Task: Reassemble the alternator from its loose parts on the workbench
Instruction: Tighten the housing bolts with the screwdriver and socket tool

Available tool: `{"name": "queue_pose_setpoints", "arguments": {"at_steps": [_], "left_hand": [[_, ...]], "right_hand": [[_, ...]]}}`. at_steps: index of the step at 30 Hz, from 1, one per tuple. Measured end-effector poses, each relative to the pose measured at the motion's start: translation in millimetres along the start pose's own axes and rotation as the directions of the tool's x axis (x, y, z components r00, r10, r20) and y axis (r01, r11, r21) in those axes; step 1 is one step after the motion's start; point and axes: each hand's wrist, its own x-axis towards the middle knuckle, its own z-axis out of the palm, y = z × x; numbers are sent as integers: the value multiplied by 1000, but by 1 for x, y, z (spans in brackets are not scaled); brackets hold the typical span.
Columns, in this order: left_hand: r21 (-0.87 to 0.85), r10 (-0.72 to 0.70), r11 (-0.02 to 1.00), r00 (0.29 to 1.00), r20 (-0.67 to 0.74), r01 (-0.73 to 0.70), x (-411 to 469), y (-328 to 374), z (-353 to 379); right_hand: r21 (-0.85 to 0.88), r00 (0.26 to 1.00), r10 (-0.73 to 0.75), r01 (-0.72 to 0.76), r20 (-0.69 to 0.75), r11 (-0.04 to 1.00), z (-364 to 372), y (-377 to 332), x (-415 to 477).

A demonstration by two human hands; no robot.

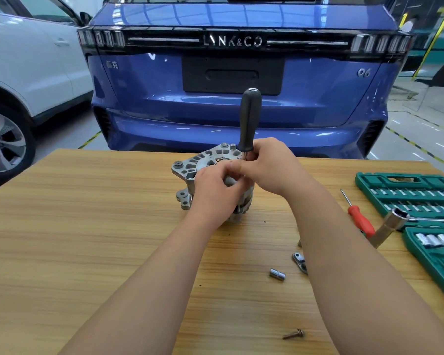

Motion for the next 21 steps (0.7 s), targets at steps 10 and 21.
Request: {"name": "queue_pose_setpoints", "arguments": {"at_steps": [10, 21], "left_hand": [[-53, 60, 997, 997, -47, -63, -1, -4, -1], [43, 134, 990, 990, -50, -132, -1, -4, -1]], "right_hand": [[23, 999, -21, 21, 25, 1000, -1, -4, -3], [100, 992, -34, 21, 122, 995, -14, -4, -4]]}}
